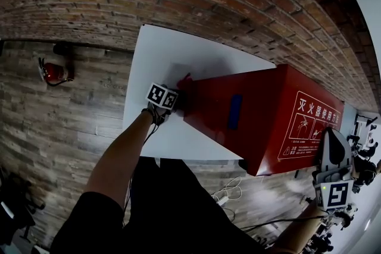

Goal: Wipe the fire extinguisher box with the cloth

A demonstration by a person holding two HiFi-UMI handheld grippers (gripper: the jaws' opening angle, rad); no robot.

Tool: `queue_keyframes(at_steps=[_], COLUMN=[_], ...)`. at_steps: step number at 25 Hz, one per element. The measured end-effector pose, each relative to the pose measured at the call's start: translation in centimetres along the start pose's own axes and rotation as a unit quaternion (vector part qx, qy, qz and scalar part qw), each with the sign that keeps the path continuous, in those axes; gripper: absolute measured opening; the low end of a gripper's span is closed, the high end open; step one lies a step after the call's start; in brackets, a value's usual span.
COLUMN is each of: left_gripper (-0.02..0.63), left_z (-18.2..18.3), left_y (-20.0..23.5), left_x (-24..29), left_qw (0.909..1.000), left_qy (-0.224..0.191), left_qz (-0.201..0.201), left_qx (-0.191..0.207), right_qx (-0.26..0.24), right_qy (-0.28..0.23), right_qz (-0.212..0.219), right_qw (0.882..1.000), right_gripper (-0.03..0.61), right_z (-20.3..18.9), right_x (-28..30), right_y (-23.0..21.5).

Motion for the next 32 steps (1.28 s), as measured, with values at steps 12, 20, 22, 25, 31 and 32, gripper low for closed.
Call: queue_keyframes(at_steps=[12, 20, 22, 25, 31, 32], left_gripper=[0.053, 0.052, 0.052, 0.053, 0.052, 0.052], left_z=[-4.7, -6.4, -6.5, -6.6, -6.8, -6.7], left_y=[-1.5, -1.8, -1.9, -2.1, -2.8, -3.0], left_x=[0.2, 0.3, 0.2, 0.1, -0.3, -0.4], left_qw=[0.9998, 0.9994, 0.9994, 0.9993, 0.9993, 0.9993], left_qy=[0.016, 0.004, 0.003, 0.002, -0.005, -0.007], left_qz=[-0.015, -0.018, -0.019, -0.024, -0.025, -0.027], left_qx=[-0.001, -0.029, -0.028, -0.029, -0.026, -0.025], right_qx=[0.003, -0.002, 0.004, -0.004, 0.000, 0.000], right_qy=[-0.004, 0.009, 0.001, 0.000, 0.005, 0.002], right_qz=[0.000, 0.001, 0.002, 0.001, 0.001, 0.003], right_qw=[1.000, 1.000, 1.000, 1.000, 1.000, 1.000], right_gripper=[0.015, 0.015, 0.015, 0.015, 0.015, 0.015], right_z=[0.4, -0.5, -0.3, -0.3, -0.3, -0.3], right_x=[0.0, -0.2, -0.2, -0.2, -0.1, -0.1], right_y=[0.3, 0.1, 0.2, 0.2, 0.2, 0.2])
Point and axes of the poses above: the fingertips, and each gripper's own axes: x forward along the fingers, y to its left, z out of its top, the point moved 2 cm from there along -x, backward along the fingers, and after that the axes turned 12 degrees about y, right-handed, at the moved point
